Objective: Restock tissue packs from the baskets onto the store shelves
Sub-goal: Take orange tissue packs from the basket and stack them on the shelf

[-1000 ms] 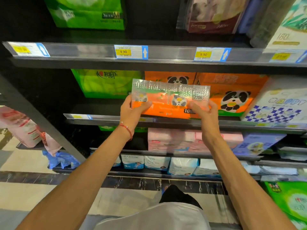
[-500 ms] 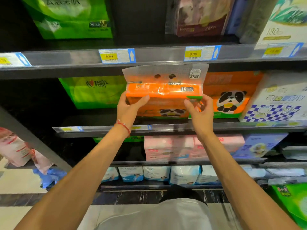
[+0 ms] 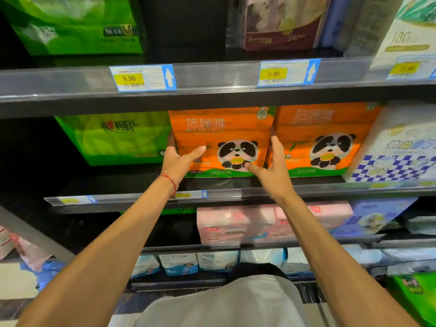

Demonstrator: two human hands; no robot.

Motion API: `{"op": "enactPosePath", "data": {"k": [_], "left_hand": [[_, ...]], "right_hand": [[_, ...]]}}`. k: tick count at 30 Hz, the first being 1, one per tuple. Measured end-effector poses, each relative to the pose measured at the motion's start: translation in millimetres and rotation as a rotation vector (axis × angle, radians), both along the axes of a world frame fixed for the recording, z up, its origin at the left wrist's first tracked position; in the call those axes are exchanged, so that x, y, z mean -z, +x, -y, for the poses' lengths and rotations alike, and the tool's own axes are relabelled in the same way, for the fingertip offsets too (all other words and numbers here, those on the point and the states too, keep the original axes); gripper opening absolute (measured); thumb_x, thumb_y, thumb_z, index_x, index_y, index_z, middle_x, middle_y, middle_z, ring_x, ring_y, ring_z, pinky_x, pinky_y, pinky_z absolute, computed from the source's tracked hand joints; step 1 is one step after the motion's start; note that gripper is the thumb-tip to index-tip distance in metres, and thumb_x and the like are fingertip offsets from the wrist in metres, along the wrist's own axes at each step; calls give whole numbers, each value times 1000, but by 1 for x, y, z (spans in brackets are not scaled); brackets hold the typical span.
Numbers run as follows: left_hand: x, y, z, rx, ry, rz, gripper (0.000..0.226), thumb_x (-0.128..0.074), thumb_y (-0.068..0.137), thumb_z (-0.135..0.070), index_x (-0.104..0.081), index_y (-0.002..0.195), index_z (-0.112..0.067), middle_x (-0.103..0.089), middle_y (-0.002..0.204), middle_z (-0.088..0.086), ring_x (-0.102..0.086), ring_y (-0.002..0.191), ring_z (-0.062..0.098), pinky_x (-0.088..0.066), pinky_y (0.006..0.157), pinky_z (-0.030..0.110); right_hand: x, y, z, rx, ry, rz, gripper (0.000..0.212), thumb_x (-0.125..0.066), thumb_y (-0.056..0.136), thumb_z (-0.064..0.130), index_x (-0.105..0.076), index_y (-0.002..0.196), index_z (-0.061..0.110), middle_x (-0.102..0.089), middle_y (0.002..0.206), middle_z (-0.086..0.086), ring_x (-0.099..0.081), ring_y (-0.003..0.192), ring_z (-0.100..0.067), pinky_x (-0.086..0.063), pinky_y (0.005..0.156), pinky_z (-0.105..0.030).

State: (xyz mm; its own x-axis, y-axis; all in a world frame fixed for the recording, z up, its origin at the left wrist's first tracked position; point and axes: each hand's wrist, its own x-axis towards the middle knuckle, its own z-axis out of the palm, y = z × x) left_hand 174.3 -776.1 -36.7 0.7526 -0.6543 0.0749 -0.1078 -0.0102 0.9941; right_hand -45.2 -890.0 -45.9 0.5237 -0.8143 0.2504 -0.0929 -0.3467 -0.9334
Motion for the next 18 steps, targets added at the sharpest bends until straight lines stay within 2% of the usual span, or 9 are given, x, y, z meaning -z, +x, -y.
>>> {"op": "enactPosePath", "data": {"k": [2, 4, 5, 8, 11, 14, 18], "left_hand": [[5, 2, 5, 10, 42, 0, 71, -88, 79, -20, -48, 137, -26, -66, 120, -6, -64, 106, 7, -53, 93, 29], [15, 4, 8, 18, 89, -24, 55, -89, 78, -20, -52, 117, -32, -67, 119, -2, -65, 113, 19, -50, 103, 38], [22, 5, 9, 11, 102, -6, 56, -90, 77, -21, -51, 115, -33, -66, 120, -1, -64, 117, 22, -49, 105, 40], [33, 5, 7, 10, 144, 70, 77, -91, 75, -29, -40, 132, -36, -63, 126, -4, -61, 119, 20, -47, 104, 38], [40, -2, 3, 22, 182, 43, 95, -92, 72, -29, -32, 146, -30, -60, 134, 0, -59, 121, 20, -46, 109, 42], [43, -8, 2, 28, 185, 24, 96, -90, 76, -17, -28, 150, -26, -59, 134, 2, -59, 121, 21, -47, 110, 43], [43, -4, 8, 18, 208, 9, 93, -86, 81, -21, -27, 153, -29, -59, 133, 0, -56, 119, 21, -41, 104, 33]], "right_hand": [[1, 5, 4, 27, -15, -46, 95, -86, 87, 11, -27, 160, 24, -34, 150, 3, -43, 141, -19, -45, 119, -48], [3, 8, 6, 38, -37, -76, 88, -88, 85, 12, -32, 153, 22, -36, 144, 0, -45, 137, -21, -47, 117, -49], [6, 9, 8, 41, -53, -81, 85, -88, 84, 12, -36, 150, 20, -39, 141, -2, -47, 135, -21, -48, 115, -49], [12, 10, 6, 60, -102, -103, 91, -89, 80, 10, -36, 154, 16, -42, 143, -3, -48, 136, -21, -49, 114, -48], [21, 12, 2, 89, -63, -95, 104, -88, 79, 15, -26, 162, 19, -36, 159, -3, -38, 150, -26, -39, 123, -53], [30, 16, 2, 90, 19, -85, 118, -91, 70, 31, -19, 164, 26, -34, 163, -3, -36, 153, -29, -40, 121, -58], [46, 21, 12, 87, 66, -74, 118, -89, 68, 38, -20, 164, 30, -29, 165, -2, -36, 153, -30, -42, 119, -58]]}}
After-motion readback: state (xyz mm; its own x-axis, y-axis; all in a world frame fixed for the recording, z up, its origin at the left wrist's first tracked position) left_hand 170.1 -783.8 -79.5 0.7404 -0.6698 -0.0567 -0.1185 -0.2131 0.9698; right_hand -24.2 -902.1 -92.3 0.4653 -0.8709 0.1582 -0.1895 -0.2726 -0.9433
